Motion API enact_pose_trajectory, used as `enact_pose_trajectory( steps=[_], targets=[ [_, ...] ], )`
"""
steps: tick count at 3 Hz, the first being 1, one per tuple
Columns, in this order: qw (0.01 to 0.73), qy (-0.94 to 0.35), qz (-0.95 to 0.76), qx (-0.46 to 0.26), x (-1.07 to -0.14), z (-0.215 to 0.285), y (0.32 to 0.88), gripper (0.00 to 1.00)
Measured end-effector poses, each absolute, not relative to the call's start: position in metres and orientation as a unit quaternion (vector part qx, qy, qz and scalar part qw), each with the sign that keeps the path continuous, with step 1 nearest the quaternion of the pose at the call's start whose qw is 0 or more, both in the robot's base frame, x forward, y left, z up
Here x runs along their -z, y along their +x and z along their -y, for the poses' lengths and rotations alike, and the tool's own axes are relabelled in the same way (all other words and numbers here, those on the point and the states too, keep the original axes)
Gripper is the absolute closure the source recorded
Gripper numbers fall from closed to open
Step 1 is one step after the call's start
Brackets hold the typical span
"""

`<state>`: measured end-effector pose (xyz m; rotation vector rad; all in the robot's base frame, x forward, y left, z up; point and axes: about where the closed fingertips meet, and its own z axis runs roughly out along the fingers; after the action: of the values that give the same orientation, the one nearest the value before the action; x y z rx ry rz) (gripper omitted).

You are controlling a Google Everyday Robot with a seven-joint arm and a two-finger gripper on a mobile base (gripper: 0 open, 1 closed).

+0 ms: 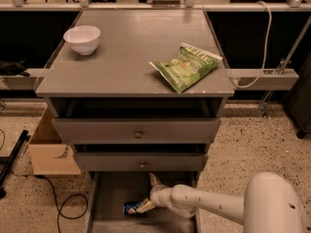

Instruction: Pick pepsi can from bottom drawer and place on counter

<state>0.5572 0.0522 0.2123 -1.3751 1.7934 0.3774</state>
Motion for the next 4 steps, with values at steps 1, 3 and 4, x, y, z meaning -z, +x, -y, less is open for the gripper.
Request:
enact_pose_trajectory(
  steps=[1, 3, 4],
  targets=[
    [0.413, -0.548, -0.712, -0.148, -0.212, -0.051, 0.560, 0.00],
    [0.391, -0.600, -0.671, -0.192, -0.207, -0.053, 0.551, 0.00],
    [0.372, -0.624, -0.655, -0.207, -0.202, -0.048, 0.539, 0.00]
  ],
)
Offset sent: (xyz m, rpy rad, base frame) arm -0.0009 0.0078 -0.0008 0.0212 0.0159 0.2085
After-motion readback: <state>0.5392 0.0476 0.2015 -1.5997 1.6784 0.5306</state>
